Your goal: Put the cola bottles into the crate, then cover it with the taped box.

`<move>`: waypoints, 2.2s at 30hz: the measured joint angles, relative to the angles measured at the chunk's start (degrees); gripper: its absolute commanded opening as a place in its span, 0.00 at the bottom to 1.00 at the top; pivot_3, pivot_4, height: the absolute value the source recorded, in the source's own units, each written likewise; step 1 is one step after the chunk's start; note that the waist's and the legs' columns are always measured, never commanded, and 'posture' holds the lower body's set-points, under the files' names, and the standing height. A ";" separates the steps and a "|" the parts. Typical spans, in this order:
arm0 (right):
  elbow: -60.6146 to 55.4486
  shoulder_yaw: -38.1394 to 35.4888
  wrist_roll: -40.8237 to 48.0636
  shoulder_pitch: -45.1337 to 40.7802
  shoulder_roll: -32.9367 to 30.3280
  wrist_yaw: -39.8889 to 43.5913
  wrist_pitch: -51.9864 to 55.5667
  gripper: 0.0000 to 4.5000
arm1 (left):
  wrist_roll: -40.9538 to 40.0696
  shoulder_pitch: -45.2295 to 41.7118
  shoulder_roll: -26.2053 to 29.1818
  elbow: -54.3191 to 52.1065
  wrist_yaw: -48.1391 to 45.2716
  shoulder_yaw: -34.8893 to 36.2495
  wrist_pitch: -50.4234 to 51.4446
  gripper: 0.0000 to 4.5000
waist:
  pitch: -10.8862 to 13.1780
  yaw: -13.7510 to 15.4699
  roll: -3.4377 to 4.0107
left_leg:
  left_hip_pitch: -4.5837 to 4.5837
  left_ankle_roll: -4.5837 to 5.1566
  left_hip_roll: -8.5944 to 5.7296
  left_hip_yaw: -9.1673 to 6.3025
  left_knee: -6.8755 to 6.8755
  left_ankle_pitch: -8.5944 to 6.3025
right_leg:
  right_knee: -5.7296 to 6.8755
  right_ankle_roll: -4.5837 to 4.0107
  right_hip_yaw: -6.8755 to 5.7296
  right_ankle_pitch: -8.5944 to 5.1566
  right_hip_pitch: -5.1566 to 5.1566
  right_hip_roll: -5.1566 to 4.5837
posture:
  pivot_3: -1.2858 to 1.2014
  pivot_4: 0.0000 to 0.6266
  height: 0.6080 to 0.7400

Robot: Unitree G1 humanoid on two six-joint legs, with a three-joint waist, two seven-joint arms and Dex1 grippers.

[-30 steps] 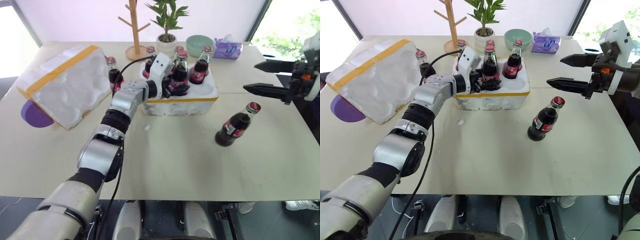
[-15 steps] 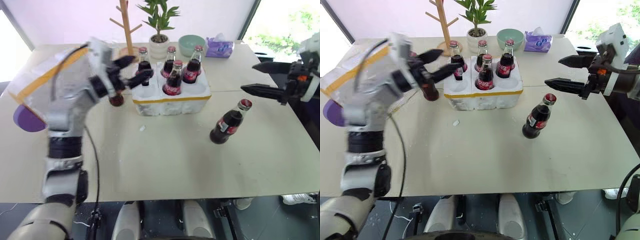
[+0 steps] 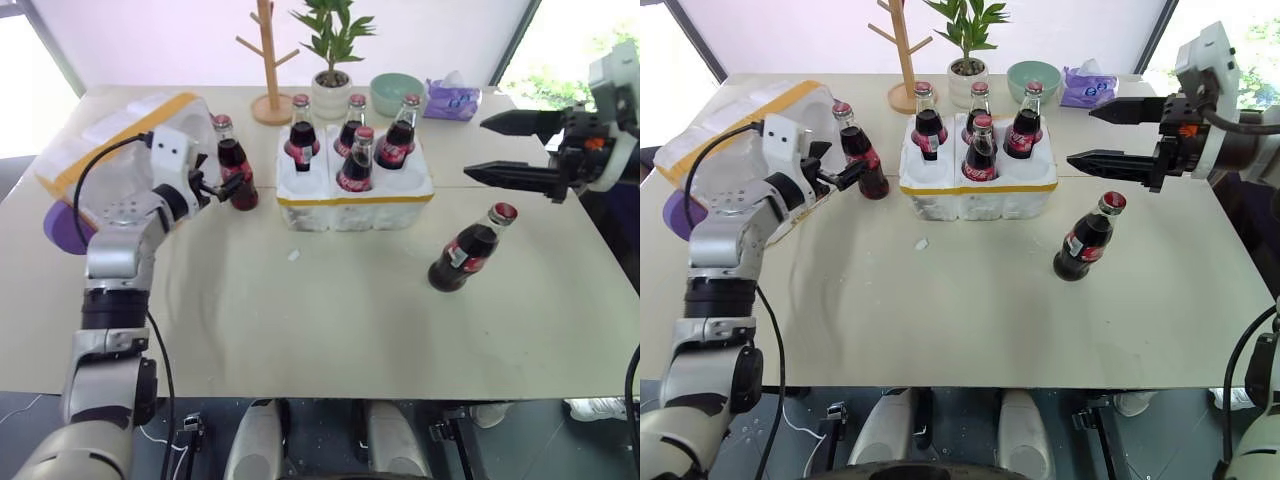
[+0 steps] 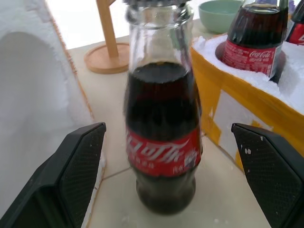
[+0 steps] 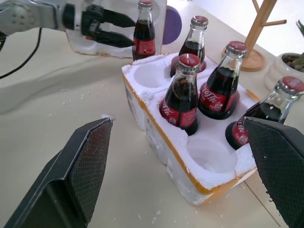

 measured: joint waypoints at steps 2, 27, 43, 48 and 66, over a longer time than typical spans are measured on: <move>-0.27 0.10 0.04 -0.01 0.38 -0.03 0.08 1.00 | 1.05 -2.43 -0.96 5.06 -0.02 -1.12 -2.65 0.99 | 0.00 -0.03 0.00 | 0.01 0.00 0.00 0.00 -0.01 0.00 | 0.01 0.00 0.00 0.00 0.00 0.01 | 0.52 0.24 1.00; -3.13 -0.47 0.39 0.40 0.64 -1.08 1.13 1.00 | -14.06 -3.03 10.76 -5.34 -33.16 -2.81 14.90 0.63 | 0.15 0.20 -0.11 | -0.27 -0.02 0.04 -0.02 -0.04 0.01 | 0.09 -0.01 -0.04 -0.01 -0.32 0.00 | 0.52 0.24 1.00; -2.25 -1.77 0.35 1.95 1.94 -6.06 0.95 1.00 | -2.29 -22.16 -5.04 19.15 -26.20 -8.99 -6.43 0.63 | 0.09 -0.29 -0.05 | -0.19 0.00 0.03 -0.04 -0.08 0.02 | 0.12 0.01 -0.02 -0.01 -0.32 0.09 | 0.52 0.24 1.00; -2.15 -2.55 0.29 3.02 1.94 -7.84 0.86 1.00 | -2.09 -22.13 -4.44 20.06 -27.04 -8.65 -6.89 0.63 | 0.10 -0.34 -0.08 | -0.21 -0.01 0.02 0.00 0.02 0.02 | 0.07 0.01 0.04 0.00 -0.26 0.05 | 0.52 0.24 1.00; -0.99 -2.19 -0.92 3.35 2.50 -7.64 -0.48 1.00 | 2.90 -19.38 -6.91 26.24 -22.62 -8.75 -8.77 0.93 | 0.15 -0.93 -0.15 | -0.26 0.00 0.01 -0.02 -0.02 0.02 | 0.09 0.02 0.03 0.00 -0.30 0.05 | 0.52 0.24 1.00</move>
